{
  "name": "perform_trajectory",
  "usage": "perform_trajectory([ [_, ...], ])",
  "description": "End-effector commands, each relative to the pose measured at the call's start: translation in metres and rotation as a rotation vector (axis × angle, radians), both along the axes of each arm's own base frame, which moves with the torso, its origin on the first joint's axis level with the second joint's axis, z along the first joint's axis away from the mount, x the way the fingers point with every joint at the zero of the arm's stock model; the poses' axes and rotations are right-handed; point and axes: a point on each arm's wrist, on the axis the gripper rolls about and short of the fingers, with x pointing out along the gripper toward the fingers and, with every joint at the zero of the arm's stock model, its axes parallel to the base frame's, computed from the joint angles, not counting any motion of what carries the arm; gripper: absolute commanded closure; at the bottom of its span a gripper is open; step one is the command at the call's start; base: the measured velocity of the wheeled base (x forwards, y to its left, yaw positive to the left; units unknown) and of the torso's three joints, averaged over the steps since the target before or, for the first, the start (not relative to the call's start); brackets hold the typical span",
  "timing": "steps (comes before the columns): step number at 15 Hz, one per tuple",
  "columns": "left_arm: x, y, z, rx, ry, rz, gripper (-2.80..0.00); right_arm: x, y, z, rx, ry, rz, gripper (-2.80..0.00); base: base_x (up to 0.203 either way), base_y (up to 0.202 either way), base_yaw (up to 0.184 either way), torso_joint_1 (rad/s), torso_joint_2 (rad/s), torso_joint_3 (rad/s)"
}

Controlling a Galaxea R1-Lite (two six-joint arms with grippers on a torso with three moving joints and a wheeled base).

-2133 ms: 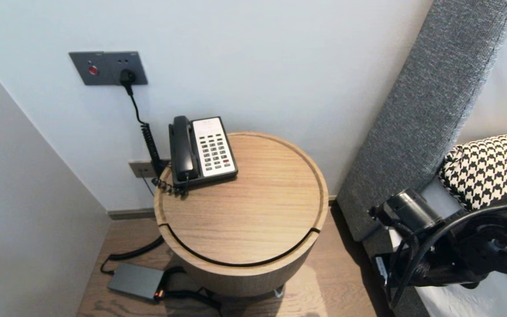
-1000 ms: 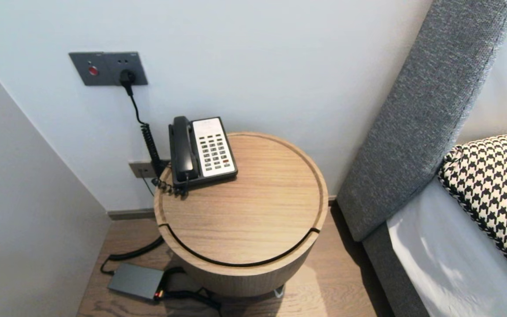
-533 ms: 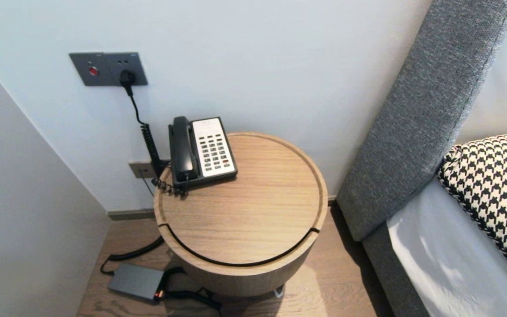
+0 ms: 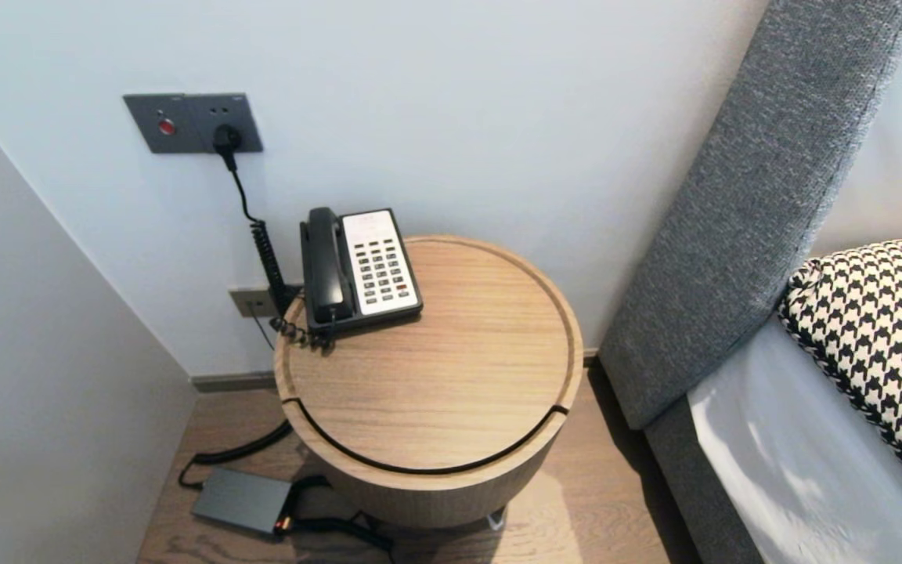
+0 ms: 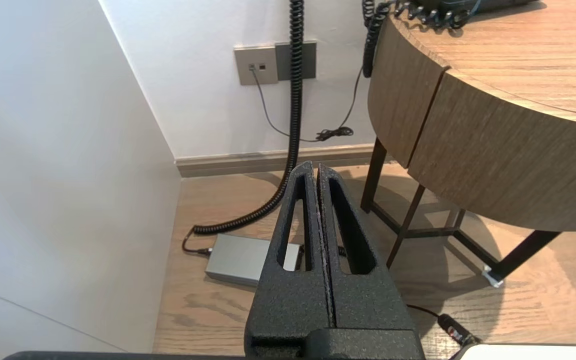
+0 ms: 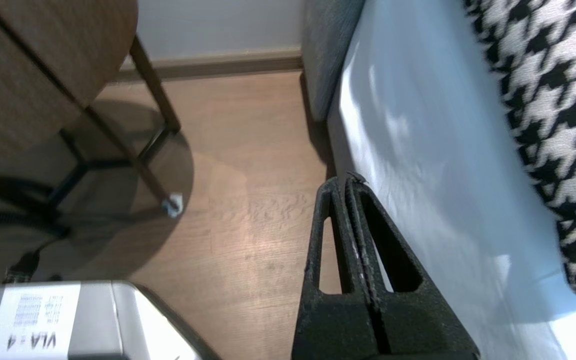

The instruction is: Open the nightstand drawer

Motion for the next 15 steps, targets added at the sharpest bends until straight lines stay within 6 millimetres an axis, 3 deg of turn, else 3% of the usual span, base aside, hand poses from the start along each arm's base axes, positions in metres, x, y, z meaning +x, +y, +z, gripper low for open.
perform_trajectory([
  [1, 0.0008, 0.0000, -0.0034, 0.000, 0.010, 0.001, 0.00, -0.0017, 0.0001, -0.0046, -0.004, -0.007, -0.012, 0.00, 0.000, 0.000, 0.000, 0.000, 0.00, 0.000],
  [15, 0.0008, 0.0000, -0.0034, 0.000, 0.010, 0.001, 0.00, -0.0027, 0.0003, -0.0119, 0.007, 0.046, -0.004, 0.00, 0.000, 0.000, 0.000, 0.000, 0.00, 0.000],
])
